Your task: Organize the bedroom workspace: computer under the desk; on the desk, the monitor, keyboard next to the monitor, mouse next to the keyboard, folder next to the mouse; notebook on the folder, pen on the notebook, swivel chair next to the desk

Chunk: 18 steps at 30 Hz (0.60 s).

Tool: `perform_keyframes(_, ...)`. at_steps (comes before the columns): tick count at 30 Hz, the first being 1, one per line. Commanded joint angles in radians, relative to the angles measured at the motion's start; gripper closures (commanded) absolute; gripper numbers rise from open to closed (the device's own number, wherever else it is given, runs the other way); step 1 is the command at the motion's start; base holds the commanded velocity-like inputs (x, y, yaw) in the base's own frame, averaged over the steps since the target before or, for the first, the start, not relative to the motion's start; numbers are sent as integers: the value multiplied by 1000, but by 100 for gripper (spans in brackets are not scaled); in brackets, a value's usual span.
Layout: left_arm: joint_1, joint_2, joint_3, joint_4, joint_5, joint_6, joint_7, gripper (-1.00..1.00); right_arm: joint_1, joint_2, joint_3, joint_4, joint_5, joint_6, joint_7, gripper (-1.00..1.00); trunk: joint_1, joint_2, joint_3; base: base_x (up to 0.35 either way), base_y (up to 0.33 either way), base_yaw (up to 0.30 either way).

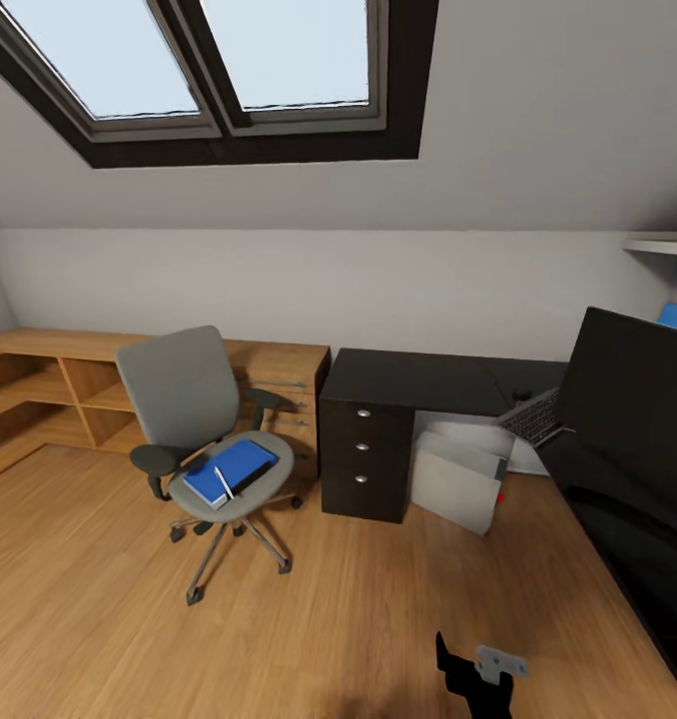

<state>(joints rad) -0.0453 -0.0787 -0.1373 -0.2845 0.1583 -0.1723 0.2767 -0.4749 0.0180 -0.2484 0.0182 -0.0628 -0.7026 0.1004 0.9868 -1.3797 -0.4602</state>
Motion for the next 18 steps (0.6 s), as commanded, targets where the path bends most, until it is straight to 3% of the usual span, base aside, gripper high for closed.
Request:
perform_keyframes(1,-1,0,-9,1,10,-4,5,-100,1,-1,-6,2,-7,-4,9,-100,-4,7,2,-3,-1,0)
perform_keyframes(16,-1,1,-8,1,10,-5,4,-100,18,6,-5,2,-5,-6,5,-100,-62,112,48,0,0,0)
perform_keyframes(18,-1,0,-9,2,10,-47,3,-100,18,8,-6,3,-6,-6,5,-100,-62,112,48,0,0,-3)
